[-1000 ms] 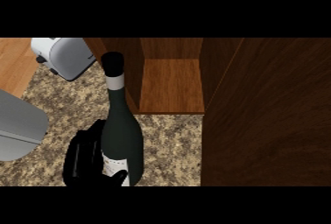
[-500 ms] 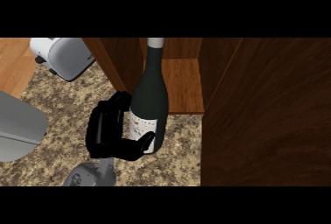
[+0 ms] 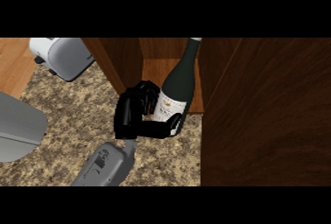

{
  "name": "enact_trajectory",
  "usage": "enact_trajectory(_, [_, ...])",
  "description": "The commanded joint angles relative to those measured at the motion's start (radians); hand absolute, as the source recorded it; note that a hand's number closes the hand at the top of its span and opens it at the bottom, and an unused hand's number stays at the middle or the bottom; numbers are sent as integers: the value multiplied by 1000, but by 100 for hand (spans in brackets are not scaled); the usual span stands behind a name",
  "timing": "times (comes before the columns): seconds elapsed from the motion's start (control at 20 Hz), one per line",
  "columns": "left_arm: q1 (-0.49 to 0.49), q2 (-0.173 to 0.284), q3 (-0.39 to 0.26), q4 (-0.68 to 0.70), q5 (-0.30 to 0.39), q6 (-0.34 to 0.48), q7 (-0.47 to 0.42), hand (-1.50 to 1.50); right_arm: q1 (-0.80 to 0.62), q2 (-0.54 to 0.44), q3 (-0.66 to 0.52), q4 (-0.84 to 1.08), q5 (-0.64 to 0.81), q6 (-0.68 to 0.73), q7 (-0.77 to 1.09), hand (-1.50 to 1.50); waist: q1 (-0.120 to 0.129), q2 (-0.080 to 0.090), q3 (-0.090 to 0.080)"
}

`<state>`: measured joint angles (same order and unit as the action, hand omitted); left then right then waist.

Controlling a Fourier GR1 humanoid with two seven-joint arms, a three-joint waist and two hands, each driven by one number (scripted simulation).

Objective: Pick up the wine, place it into the cabinet and close the cabinet

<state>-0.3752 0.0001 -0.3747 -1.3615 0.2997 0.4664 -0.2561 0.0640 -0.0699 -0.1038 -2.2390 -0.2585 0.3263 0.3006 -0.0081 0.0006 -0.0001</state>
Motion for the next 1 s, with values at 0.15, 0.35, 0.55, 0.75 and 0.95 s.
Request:
enact_trajectory(0.15, [-37, 0, -138, 78, 133, 159, -70, 150, 68, 9, 12, -63, -30, 18, 13, -150, -3, -1, 0])
enact_trajectory(0.35, [-41, 0, -139, 228, 191, 138, -217, 150, -16, -16, -18, -54, -48, -20, 64, -150, -4, 0, 0])
enact_trajectory(0.55, [-106, 0, -75, 349, 218, 55, -225, 150, 9, -19, -26, -14, -22, 16, 8, -150, -2, 1, 0])
enact_trajectory(0.75, [-160, 0, -79, 464, 293, 48, -297, 150, -6, 32, 68, -29, 52, -31, 37, -150, -4, 1, 0])
enact_trajectory(0.95, [-162, 0, -87, 522, 372, 36, -358, 150, -86, -46, -52, -45, -103, -45, 142, -150, -5, 1, 0])
